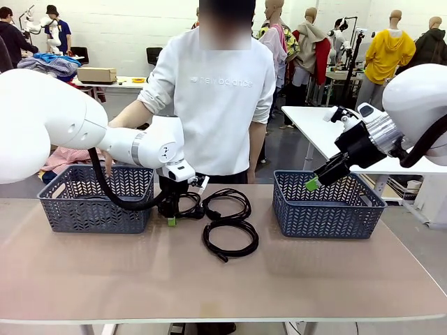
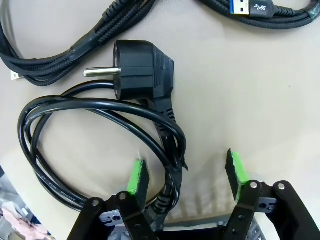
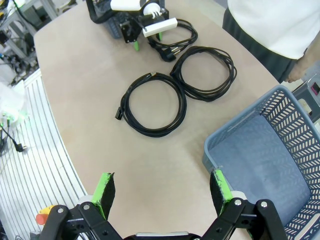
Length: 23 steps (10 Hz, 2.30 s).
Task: Organize the cables according to human instructions.
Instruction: Pick up a bundle of cables and place it in the basket indicated by the human.
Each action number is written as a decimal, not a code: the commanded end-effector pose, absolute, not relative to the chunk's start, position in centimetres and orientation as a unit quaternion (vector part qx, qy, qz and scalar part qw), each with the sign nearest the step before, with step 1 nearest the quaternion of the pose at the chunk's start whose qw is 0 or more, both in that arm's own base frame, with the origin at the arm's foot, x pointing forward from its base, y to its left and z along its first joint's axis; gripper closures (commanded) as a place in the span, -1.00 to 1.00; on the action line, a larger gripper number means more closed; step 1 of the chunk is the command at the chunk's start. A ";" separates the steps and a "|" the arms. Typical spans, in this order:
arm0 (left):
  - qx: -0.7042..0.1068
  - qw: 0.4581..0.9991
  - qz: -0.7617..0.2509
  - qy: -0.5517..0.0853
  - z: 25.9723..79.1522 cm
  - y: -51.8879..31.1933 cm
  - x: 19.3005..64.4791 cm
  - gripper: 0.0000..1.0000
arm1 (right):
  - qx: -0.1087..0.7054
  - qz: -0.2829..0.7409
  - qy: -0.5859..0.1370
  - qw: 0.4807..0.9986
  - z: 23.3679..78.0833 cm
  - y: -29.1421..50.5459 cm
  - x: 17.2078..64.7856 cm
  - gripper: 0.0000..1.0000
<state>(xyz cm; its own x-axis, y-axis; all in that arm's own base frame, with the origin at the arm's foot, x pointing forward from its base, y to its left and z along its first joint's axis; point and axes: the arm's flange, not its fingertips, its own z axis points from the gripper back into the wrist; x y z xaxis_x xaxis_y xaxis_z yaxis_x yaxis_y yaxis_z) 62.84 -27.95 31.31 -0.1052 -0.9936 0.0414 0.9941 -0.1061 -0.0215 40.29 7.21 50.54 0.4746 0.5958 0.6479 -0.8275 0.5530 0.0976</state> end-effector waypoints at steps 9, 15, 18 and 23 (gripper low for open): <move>-0.017 0.671 -0.742 -0.008 32.0 -27.5 63.3 0.95 | 0.215 0.430 -0.293 0.826 50.6 7.1 40.5 -1.00; 0.038 0.661 -0.747 -0.052 40.0 -29.6 62.8 1.00 | 0.215 0.430 -0.293 0.826 50.6 7.1 40.5 -1.00; 0.046 0.655 -0.750 -0.076 45.8 -30.3 61.7 1.00 | 0.215 0.430 -0.293 0.826 50.6 7.1 40.5 -1.00; 0.059 0.713 -0.687 -0.128 52.7 -23.0 55.3 1.00 | 0.215 0.430 -0.293 0.826 50.6 7.1 40.5 -1.00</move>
